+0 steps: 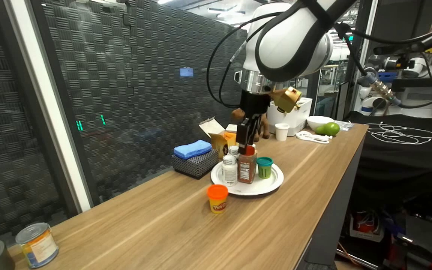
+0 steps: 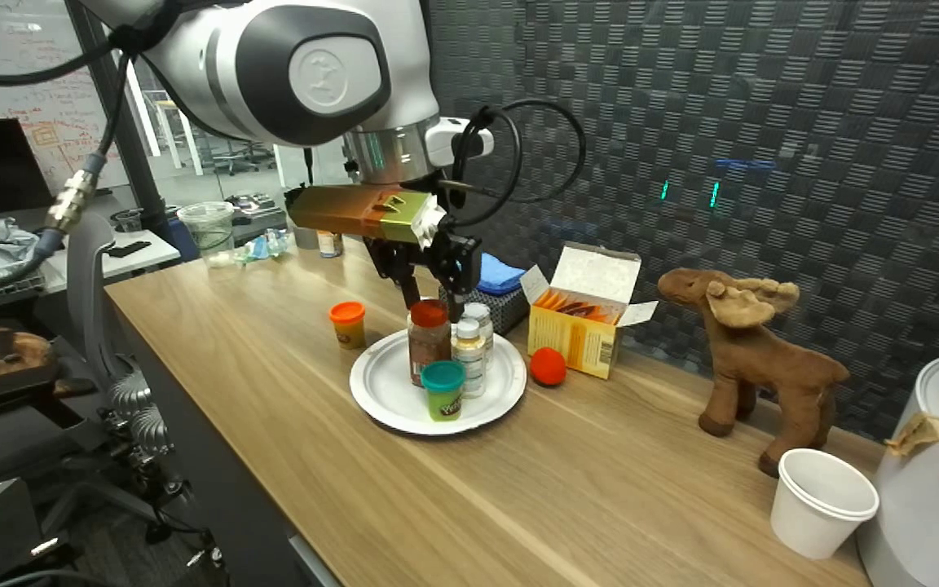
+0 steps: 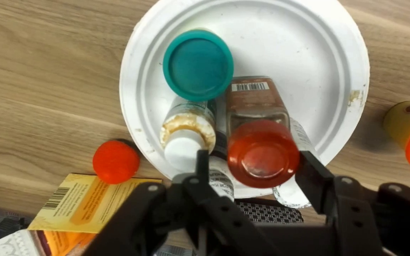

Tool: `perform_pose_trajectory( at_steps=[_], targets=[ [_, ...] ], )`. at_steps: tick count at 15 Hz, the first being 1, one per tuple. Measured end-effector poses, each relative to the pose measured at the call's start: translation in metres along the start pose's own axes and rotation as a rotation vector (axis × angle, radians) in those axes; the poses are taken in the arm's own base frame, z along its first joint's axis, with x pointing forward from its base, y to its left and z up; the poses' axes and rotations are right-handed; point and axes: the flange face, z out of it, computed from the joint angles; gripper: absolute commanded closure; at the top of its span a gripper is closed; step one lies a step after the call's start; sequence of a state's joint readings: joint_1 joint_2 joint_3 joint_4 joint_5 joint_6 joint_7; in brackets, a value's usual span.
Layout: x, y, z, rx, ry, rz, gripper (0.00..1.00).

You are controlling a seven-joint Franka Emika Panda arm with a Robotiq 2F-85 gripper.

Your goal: Pick the bottles and a red object and put them on the plate

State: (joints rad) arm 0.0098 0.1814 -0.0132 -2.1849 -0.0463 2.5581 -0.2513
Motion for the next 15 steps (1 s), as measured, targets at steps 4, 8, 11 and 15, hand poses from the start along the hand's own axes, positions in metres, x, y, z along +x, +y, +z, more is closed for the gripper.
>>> perform_pose_trajectory(
  at_steps=[4, 8, 11, 15],
  targets=[
    [0.0, 0.0, -0.001, -0.004, 0.001, -0.005, 0.0],
    [0.003, -0.001, -0.013, -0.023, 0.018, -0.004, 0.0],
    [0.001, -0.017, -0.031, -0.01, -0.032, -0.004, 0.0],
    [-0.006, -0.066, -0.052, 0.019, -0.148, -0.02, 0.0]
  ],
)
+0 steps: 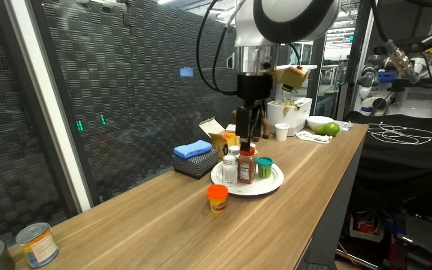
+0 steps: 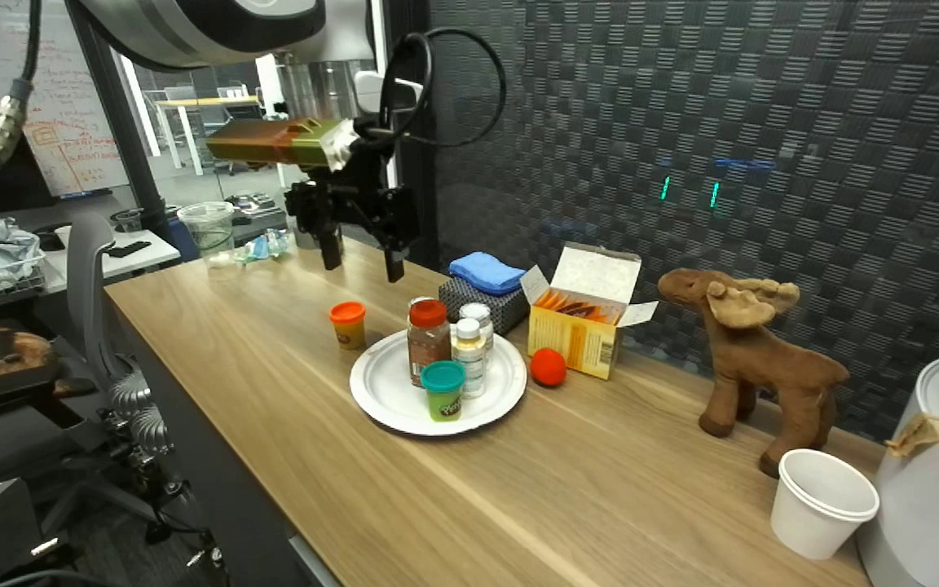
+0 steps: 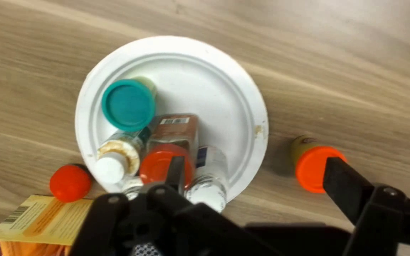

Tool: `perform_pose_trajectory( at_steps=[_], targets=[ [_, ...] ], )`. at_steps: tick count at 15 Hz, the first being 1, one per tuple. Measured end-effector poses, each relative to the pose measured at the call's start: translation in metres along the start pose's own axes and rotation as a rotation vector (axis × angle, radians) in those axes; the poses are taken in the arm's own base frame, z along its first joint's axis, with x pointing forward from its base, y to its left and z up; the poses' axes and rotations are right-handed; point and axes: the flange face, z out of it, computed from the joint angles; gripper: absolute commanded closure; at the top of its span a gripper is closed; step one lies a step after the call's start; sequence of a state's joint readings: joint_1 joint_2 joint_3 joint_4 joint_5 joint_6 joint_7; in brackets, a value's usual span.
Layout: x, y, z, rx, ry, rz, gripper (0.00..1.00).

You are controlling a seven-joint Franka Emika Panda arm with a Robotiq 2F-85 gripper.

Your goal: Pick the bottles and a red object and put them on the plate

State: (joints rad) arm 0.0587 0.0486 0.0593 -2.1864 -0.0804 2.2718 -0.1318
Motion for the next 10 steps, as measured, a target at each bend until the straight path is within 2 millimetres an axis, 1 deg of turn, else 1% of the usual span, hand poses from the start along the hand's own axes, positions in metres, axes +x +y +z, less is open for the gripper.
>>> perform_pose_trajectory(
  at_steps=[1, 3, 10],
  targets=[
    [-0.0011, -0.0104, -0.0013, 0.004, -0.02, -0.007, 0.0],
    [-0.0015, -0.019, -0.0014, 0.007, -0.032, -0.013, 0.0],
    [-0.0025, -0.0157, -0.0008, 0.008, -0.037, -0.007, 0.0]
  ],
)
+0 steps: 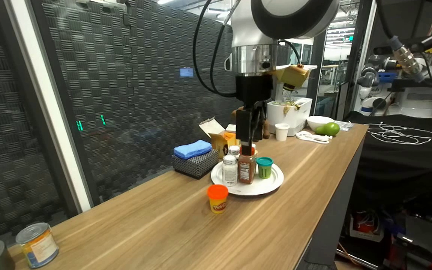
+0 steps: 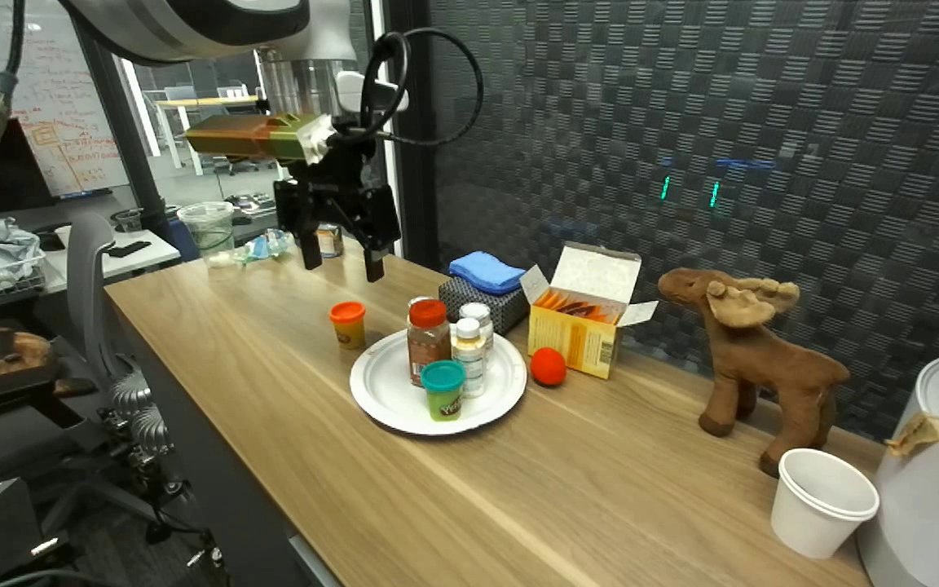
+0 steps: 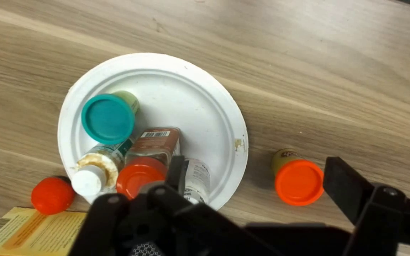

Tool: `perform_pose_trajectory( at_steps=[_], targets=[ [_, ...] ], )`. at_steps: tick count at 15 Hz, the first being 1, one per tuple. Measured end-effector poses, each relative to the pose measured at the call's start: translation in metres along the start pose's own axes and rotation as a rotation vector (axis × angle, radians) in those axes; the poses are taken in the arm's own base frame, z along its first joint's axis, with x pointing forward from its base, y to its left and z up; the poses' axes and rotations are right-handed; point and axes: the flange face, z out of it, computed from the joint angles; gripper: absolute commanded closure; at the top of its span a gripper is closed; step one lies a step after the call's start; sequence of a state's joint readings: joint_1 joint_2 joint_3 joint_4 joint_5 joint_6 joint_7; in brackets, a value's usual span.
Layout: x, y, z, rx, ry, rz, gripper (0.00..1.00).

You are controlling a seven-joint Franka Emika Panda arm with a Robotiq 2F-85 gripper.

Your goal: Pick the bottles and a red object and put them on the plate

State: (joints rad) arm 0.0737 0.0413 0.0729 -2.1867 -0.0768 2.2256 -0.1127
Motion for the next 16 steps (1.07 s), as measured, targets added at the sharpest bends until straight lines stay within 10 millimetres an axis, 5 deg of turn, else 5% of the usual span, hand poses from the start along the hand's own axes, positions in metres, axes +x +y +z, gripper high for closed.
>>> perform_pose_trajectory(
  at_steps=[6, 16],
  targets=[
    [0.007, -0.009, 0.011, -0.016, 0.09, 0.168, 0.0],
    [0.016, -0.075, 0.067, -0.161, 0.142, 0.358, 0.0]
  ],
)
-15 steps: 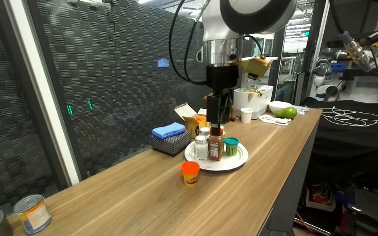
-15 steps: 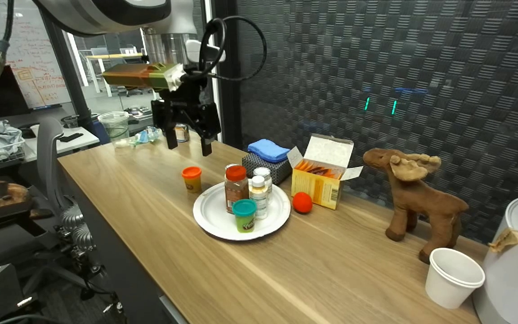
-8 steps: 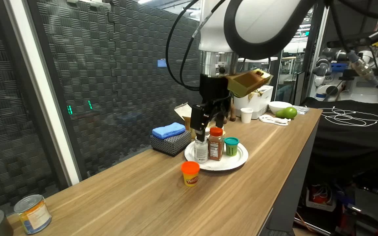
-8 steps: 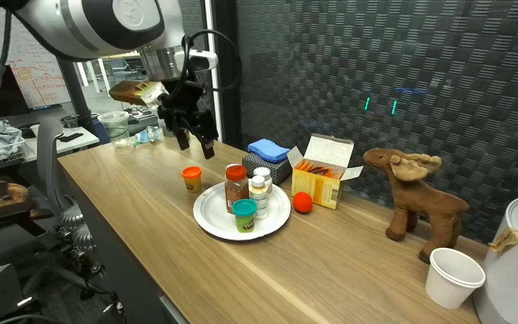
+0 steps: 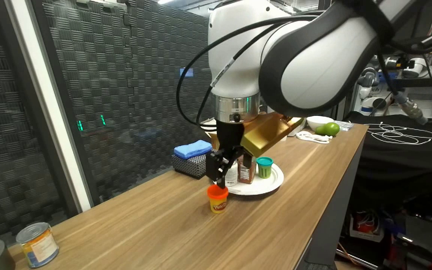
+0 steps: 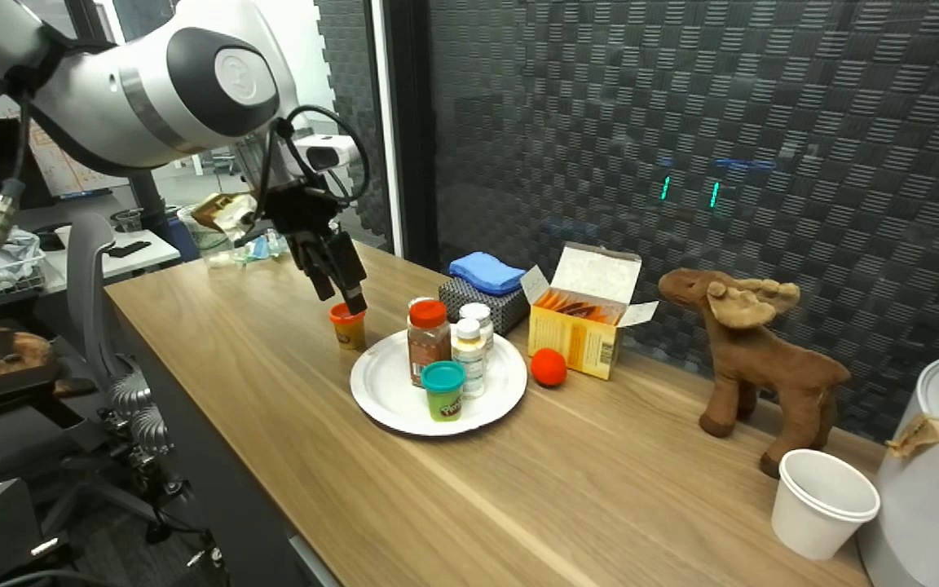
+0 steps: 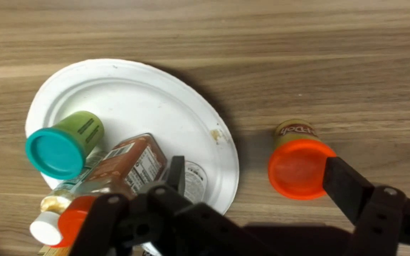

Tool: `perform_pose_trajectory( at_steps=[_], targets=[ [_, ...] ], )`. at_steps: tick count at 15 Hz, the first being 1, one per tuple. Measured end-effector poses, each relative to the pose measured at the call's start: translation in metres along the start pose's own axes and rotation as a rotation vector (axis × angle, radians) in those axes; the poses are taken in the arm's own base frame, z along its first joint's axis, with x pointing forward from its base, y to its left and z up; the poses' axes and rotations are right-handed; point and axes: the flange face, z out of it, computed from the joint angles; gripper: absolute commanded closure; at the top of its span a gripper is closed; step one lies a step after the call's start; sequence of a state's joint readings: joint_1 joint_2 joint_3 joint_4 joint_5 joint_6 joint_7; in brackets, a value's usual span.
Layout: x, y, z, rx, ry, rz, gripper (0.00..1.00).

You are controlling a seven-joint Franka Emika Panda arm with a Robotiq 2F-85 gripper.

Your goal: Pick the bottles and a red object and put them on the plate

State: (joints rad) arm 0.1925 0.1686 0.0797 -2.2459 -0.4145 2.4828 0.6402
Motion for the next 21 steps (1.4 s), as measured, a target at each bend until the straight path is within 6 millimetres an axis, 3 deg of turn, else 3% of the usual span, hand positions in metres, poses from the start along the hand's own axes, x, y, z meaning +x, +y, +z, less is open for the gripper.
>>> perform_pose_trajectory(
  at_steps=[3, 7, 13, 14, 17, 21],
  targets=[
    [0.002, -0.015, 0.001, 0.036, 0.035, -0.001, 0.0],
    [0.007, -0.02, 0.005, 0.075, 0.05, 0.017, 0.0],
    [0.019, -0.028, 0.035, 0.128, -0.027, 0.036, 0.0],
    [0.021, -0.03, 0.041, 0.137, -0.041, 0.035, 0.18],
    [0.029, -0.031, 0.053, 0.141, -0.056, 0.043, 0.42],
    [0.036, -0.025, 0.053, 0.13, -0.046, 0.088, 0.73]
  ],
)
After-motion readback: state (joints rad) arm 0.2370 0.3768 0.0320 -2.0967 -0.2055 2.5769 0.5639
